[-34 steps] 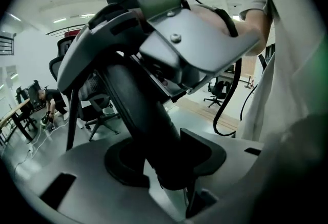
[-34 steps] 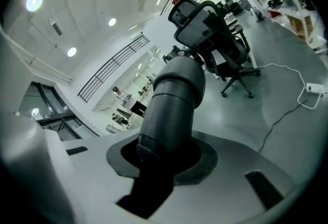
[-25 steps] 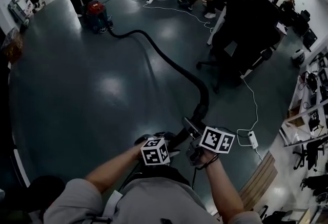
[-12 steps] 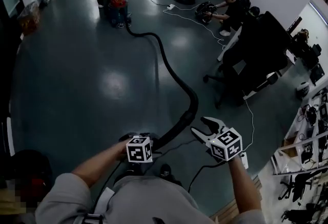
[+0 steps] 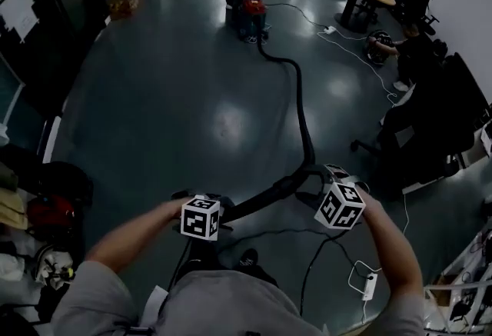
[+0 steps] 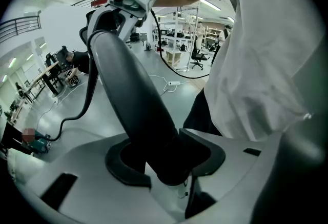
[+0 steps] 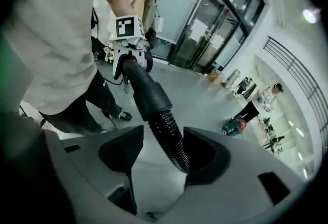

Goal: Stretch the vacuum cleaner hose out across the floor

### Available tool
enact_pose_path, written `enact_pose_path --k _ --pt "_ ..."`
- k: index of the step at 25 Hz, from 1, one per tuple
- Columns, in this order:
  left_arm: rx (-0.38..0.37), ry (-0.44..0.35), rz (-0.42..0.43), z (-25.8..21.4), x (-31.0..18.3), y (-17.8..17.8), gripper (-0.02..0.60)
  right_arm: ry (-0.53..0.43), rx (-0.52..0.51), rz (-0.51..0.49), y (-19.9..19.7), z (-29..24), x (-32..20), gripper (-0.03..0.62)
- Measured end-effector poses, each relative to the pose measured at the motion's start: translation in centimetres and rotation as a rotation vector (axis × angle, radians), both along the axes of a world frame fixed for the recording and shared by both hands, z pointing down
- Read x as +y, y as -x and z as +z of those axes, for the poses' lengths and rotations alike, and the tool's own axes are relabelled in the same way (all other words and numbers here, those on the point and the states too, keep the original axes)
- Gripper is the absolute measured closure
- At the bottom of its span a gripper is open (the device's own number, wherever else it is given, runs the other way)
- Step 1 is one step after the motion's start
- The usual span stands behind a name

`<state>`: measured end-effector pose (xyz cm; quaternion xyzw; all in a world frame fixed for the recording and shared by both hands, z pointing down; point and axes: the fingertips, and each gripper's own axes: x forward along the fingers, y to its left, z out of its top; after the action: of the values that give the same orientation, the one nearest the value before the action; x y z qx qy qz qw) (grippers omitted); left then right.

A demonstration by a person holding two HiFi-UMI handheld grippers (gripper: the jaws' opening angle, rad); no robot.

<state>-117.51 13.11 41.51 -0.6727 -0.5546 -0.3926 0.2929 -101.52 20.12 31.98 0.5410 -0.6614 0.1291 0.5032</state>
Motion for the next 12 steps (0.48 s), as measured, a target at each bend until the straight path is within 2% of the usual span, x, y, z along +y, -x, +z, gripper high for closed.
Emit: enact_pose_path --k 4,9,12 --pt "-0.010 -0.033 -0.084 -1.3 1.5 4.6 0.402 0.066 -0.046 -0.210 3.1 1.7 -1.1 0.365" --pt "-0.062 -0.004 -0.158 -1.8 0.9 9.2 0.400 0.076 -0.057 -0.312 6.7 4.7 -3.8 0.365" --pt "-0.093 0.015 -0.187 -1.6 0.2 12.2 0.400 0.144 -0.040 -0.365 9.6 6.7 -4.4 0.368"
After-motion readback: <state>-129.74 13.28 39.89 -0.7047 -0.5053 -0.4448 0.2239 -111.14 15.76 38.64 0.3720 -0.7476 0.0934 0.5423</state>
